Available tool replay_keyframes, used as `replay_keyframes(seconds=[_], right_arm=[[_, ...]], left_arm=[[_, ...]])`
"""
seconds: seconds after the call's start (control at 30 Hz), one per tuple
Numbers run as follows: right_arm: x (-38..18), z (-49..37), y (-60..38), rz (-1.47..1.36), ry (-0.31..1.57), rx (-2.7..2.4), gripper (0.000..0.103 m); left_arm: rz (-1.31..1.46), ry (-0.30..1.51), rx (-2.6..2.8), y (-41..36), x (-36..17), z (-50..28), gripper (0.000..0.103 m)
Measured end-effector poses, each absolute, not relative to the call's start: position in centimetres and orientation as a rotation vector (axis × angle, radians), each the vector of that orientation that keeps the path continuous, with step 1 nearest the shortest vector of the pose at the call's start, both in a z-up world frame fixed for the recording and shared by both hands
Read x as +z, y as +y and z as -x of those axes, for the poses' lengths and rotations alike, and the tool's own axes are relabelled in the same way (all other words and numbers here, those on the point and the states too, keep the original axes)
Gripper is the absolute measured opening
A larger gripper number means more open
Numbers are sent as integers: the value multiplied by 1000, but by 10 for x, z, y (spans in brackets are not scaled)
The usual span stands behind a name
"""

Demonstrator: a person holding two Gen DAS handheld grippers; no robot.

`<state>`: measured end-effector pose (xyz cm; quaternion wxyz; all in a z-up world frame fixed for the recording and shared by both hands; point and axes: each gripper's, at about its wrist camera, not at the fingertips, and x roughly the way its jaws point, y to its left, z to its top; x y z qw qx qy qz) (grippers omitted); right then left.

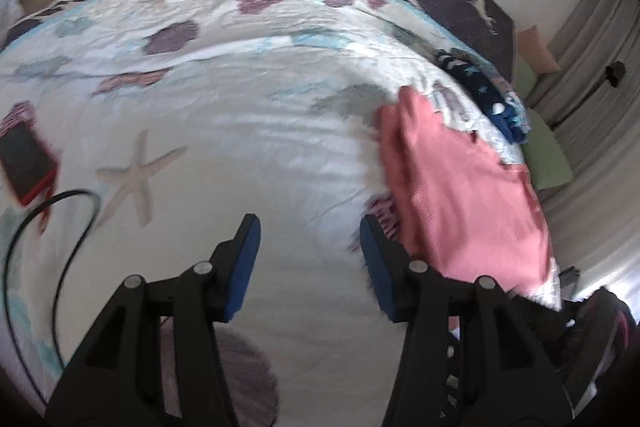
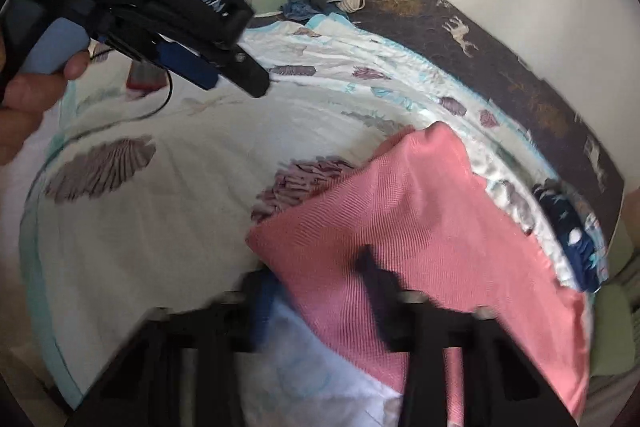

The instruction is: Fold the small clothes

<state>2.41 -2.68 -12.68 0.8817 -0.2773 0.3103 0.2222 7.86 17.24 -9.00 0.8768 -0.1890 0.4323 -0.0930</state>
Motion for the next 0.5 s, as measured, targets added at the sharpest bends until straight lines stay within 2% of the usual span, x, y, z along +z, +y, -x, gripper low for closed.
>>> replay_keyframes(seconds=[0.17, 0.4, 0.43, 0.5], right_arm=[[-108, -46, -57, 285, 733, 529, 6], [-103, -61, -85, 42, 823, 582, 6], [-103, -61, -86, 31, 824, 582, 6], [-100, -61, -87, 14, 823, 591, 6]], left_arm=[[392, 943, -383, 144, -84, -127, 61], [458, 1083, -501, 98, -110, -194, 60], [463, 1098, -519, 93, -114, -200, 58], [493, 1122, -520, 89, -122, -212, 30]])
